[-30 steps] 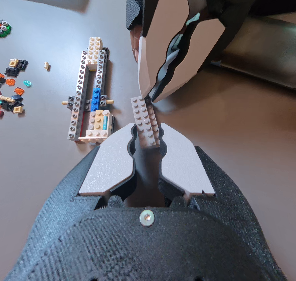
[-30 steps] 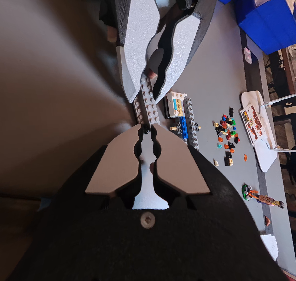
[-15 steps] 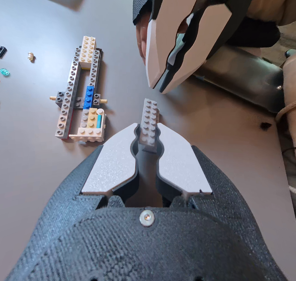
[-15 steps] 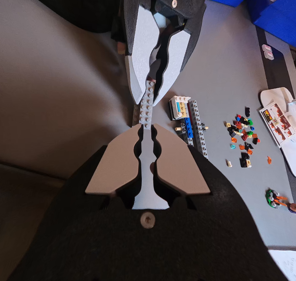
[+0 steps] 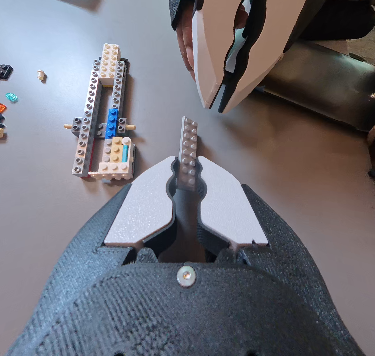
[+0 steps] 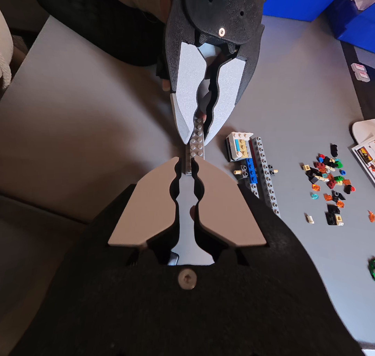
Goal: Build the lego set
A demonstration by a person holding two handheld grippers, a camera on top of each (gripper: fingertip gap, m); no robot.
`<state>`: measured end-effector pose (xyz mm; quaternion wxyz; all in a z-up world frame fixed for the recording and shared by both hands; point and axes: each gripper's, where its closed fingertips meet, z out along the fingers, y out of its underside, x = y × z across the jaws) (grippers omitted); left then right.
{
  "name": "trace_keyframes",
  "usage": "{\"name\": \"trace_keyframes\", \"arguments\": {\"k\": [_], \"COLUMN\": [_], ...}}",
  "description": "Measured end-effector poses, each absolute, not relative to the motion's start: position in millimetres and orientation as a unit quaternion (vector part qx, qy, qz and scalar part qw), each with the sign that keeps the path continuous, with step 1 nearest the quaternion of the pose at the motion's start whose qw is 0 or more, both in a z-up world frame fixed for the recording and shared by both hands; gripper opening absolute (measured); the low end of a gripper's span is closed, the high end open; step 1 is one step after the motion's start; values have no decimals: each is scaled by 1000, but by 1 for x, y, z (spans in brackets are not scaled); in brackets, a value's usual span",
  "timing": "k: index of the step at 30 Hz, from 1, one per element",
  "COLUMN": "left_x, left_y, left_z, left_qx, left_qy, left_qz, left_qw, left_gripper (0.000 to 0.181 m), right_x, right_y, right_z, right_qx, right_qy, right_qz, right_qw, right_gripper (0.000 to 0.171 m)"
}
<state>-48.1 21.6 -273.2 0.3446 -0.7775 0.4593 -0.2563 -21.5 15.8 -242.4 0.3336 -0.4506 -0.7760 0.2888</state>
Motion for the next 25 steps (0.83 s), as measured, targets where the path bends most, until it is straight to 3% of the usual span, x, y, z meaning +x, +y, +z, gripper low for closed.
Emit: {"name": "trace_keyframes", "arguments": {"k": [25], "left_x": [-47], "left_y": [23], "left_z": [-275], "left_qx": [-774], "left_qy": [467], "left_qz": [-230], "left_qw": [361], "left_gripper": [22], "right_x": [-17], "right_y": [-15], "right_z": [-202], "right_qx": [-456], "right_qy": [-760], "right_qz": [284], "right_qw": [367], "right_gripper": [9]}}
